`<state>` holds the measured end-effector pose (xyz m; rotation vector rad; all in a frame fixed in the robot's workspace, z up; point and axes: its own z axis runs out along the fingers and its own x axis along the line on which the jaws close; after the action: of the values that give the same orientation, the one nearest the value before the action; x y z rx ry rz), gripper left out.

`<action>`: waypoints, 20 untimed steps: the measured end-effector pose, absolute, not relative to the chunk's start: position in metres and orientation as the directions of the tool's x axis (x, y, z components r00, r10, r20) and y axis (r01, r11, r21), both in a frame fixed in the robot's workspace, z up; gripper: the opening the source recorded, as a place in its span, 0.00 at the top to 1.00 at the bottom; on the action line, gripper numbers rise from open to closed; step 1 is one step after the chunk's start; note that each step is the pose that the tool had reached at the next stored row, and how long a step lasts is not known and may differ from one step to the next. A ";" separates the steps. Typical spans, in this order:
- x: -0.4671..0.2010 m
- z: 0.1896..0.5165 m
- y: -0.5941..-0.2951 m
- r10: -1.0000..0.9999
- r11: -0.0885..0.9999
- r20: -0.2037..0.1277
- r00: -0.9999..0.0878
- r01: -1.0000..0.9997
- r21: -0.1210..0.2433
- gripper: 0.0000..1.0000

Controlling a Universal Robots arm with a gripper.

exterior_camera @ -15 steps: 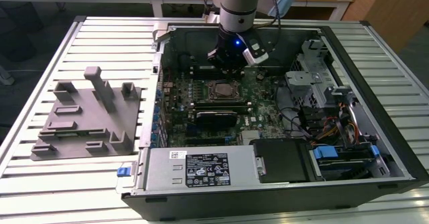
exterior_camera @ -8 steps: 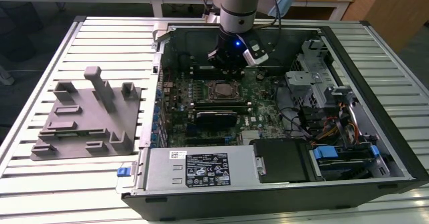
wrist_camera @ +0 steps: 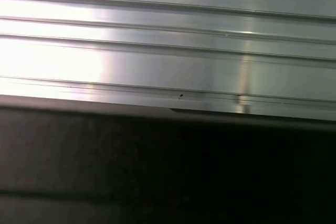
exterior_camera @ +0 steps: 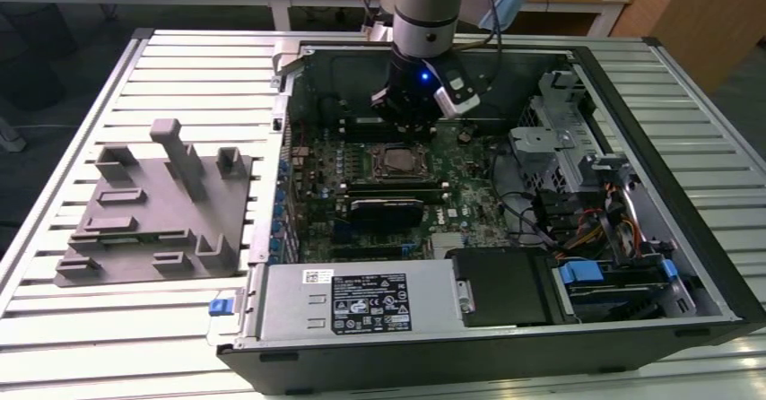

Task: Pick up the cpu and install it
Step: 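Install the first cpu locking lever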

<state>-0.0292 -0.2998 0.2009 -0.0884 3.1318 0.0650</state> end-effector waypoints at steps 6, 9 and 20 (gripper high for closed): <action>-0.029 0.201 -0.300 -0.056 0.998 -0.009 -0.998 -0.056 0.035 0.89; -0.029 0.201 -0.300 -0.056 0.998 -0.008 -0.998 -0.056 0.021 0.89; -0.028 0.196 -0.299 -0.056 0.998 -0.006 -0.998 -0.056 -0.009 0.89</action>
<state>-0.0279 -0.2995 0.1962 -0.0884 3.1343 -0.0143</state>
